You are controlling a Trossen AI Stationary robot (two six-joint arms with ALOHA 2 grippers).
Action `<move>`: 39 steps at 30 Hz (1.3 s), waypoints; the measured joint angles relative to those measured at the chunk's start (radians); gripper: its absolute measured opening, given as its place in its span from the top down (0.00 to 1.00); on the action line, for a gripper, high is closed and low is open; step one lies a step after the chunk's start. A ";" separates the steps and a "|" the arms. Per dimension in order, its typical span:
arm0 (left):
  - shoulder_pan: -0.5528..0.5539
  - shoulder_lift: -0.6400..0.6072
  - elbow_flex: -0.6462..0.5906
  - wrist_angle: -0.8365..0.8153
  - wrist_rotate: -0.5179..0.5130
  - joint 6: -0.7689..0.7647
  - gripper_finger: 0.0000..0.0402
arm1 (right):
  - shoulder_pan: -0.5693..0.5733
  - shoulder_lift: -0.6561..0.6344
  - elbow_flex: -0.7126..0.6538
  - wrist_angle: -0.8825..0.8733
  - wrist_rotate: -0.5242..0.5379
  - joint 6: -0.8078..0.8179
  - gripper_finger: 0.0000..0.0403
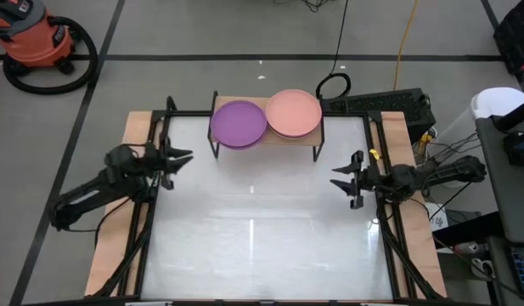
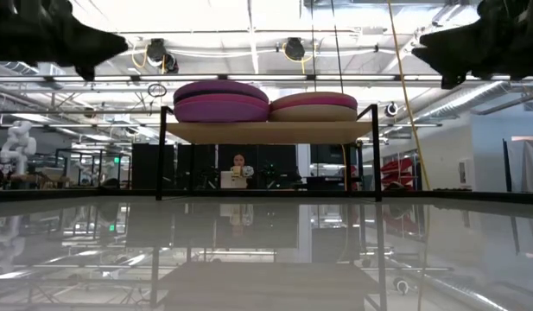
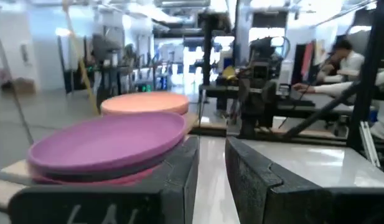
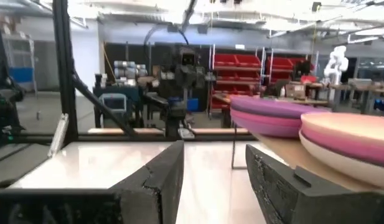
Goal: Place and stack plates onto a shelf
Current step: Return to Home Position
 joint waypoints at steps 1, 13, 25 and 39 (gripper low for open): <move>-0.005 0.001 -0.029 0.051 0.005 0.007 0.79 | 0.000 0.001 0.000 0.005 -0.001 0.002 0.62; -0.045 -0.003 -0.199 0.317 -0.003 0.017 0.79 | 0.000 0.001 -0.003 -0.022 0.000 0.003 0.62; -0.050 -0.003 -0.199 0.317 -0.003 0.026 0.79 | 0.000 0.001 -0.005 -0.030 0.000 -0.016 0.62; -0.049 -0.003 -0.199 0.316 -0.003 0.023 0.79 | 0.000 0.001 -0.005 -0.030 -0.001 -0.015 0.62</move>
